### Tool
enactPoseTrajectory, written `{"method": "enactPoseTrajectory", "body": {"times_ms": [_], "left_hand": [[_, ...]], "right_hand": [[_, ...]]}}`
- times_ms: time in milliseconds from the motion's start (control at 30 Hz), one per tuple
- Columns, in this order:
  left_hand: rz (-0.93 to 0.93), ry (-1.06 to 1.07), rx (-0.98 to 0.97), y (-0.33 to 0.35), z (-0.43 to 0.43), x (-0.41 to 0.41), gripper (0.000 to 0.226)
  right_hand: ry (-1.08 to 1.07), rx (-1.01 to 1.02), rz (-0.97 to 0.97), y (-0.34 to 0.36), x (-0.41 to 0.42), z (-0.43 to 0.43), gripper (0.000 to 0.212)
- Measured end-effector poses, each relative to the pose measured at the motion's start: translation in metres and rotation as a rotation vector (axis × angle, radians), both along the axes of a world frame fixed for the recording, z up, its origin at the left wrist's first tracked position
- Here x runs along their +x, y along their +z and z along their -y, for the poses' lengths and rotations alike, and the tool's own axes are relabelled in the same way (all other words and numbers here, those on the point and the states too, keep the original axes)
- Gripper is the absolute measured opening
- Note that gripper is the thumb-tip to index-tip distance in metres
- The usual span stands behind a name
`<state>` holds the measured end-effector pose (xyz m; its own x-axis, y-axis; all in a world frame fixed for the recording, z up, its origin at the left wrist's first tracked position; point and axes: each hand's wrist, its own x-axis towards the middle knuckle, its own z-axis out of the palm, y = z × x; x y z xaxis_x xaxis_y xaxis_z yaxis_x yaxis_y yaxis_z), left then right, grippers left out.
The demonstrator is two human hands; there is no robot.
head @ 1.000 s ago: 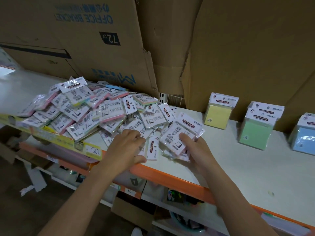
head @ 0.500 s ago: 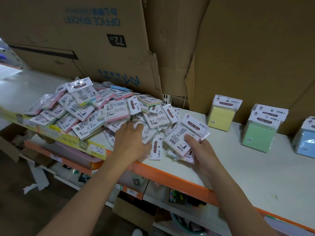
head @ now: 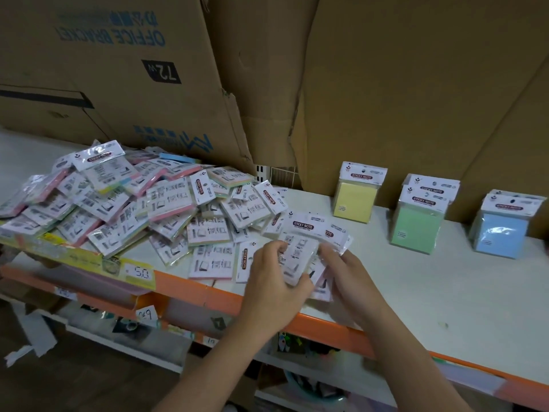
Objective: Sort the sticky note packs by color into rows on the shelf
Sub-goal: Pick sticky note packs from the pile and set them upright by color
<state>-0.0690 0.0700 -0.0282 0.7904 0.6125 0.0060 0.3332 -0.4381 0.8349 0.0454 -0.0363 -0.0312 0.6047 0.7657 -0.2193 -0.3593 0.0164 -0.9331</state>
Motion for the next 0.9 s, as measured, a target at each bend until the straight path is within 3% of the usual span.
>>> {"method": "enactPoseTrajectory", "body": {"times_ms": [133, 200, 267, 367, 467, 600, 700, 800, 900], "left_hand": [[-0.032, -0.061, -0.262, 0.003, 0.008, 0.018, 0.068], [-0.021, -0.037, -0.325, 0.004, 0.006, 0.025, 0.076], [0.01, -0.017, -0.428, 0.006, 0.004, 0.03, 0.08], [0.131, -0.092, -0.607, -0.002, 0.003, 0.032, 0.084], [0.238, -0.094, -0.822, -0.009, 0.003, 0.031, 0.067], [0.375, -0.049, -1.012, -0.014, 0.002, 0.028, 0.026], [0.395, 0.004, -1.058, -0.014, 0.001, 0.024, 0.032], [0.388, 0.06, -1.168, -0.016, -0.002, 0.02, 0.058], [0.32, 0.022, -1.228, -0.017, -0.009, 0.018, 0.059]], "right_hand": [[-0.074, -0.106, 0.239, -0.006, 0.002, 0.011, 0.062], [-0.088, -0.057, 0.173, -0.01, 0.002, 0.017, 0.055], [-0.087, -0.019, 0.15, -0.01, 0.002, 0.022, 0.034], [-0.078, -0.069, 0.375, -0.009, 0.005, 0.029, 0.033], [-0.139, -0.241, 0.507, -0.007, 0.006, 0.031, 0.031], [-0.233, -0.501, 0.36, -0.005, 0.002, 0.028, 0.037], [-0.217, -0.523, 0.307, -0.003, 0.001, 0.031, 0.034], [-0.202, -0.427, 0.261, 0.002, 0.001, 0.033, 0.035], [-0.206, -0.327, 0.173, 0.007, 0.004, 0.034, 0.027]]}}
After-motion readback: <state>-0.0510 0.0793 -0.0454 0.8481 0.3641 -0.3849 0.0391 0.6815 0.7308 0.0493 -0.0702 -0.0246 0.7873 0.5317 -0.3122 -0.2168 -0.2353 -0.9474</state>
